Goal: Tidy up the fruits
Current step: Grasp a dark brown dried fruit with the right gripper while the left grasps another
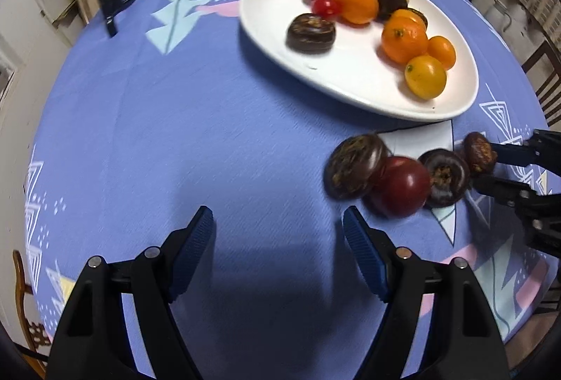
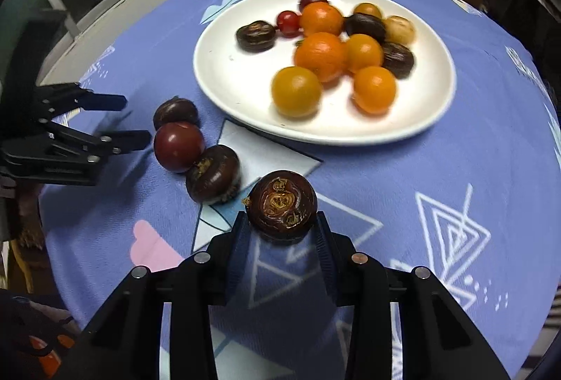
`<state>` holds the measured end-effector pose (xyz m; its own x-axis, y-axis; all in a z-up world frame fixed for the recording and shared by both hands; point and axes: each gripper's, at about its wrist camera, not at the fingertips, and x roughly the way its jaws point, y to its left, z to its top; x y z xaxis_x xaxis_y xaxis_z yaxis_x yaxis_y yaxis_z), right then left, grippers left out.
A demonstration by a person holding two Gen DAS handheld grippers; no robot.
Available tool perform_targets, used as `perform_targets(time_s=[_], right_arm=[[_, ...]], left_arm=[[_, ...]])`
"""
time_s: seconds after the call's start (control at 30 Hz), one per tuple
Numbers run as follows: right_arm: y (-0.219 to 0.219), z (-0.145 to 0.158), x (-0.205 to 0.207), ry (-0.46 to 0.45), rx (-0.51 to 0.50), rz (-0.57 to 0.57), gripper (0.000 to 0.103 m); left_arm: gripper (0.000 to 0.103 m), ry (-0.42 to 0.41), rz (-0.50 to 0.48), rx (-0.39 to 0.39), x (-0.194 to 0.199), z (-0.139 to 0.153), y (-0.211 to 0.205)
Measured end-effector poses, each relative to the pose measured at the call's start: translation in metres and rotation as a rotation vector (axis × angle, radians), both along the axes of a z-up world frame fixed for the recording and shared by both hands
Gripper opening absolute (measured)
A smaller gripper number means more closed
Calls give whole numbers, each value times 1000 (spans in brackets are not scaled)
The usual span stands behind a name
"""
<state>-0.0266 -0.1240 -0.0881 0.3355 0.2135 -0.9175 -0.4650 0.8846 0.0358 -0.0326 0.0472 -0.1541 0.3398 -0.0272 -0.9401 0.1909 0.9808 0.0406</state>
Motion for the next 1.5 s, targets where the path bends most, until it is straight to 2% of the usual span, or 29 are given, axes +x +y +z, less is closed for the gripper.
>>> perform_targets(time_s=[0.1,0.2,0.33,0.43,0.47,0.5,0.53,0.77,0.83,1.0,1.13,1.17,1.23,1.3,1.5], right_arm=[[-9,1,-4,5,11,-39,38],[-13,-2,-5,16,25,-69,38],[-15,-3,-7,19,38,-88,38],[-14,0,-7,17,44,-95,38],[-15,1,-7,18,46,-97,37],[-15,1,-7,19,51,-100,36],[-15,2,-8,19,56,-105,36],[-14,9,-12,8,41,-119,35],[-13,15,-14,-9,37,-123,13],[-13,30,-16,-43,49,-139,14],[-16,29,-20,-45,56,-150,14],[-19,29,-21,-56,63,-164,18],[-29,26,-23,-50,96,-186,76],[-36,23,-27,-64,114,-209,78],[-33,10,-15,-61,101,-165,78]], left_arm=[[75,-7,-35,-21,8,2,-12],[75,-30,-81,9,14,3,-25],[74,-21,-73,11,29,-3,-31],[61,-1,-81,-23,35,-6,-34],[51,-1,-89,-29,35,-6,-36],[32,0,-100,-41,34,-5,-35],[26,14,-105,-49,34,-7,-36],[26,-5,-96,-49,22,2,-33],[26,-8,-84,-57,18,8,-28],[26,-14,-72,-68,9,21,-24],[26,-21,-78,-53,4,27,-28],[26,-20,-75,-49,3,28,-28],[26,-17,-65,-51,1,29,-28],[26,-17,-55,-61,-1,30,-25],[26,-16,-18,-80,-8,32,-19]])
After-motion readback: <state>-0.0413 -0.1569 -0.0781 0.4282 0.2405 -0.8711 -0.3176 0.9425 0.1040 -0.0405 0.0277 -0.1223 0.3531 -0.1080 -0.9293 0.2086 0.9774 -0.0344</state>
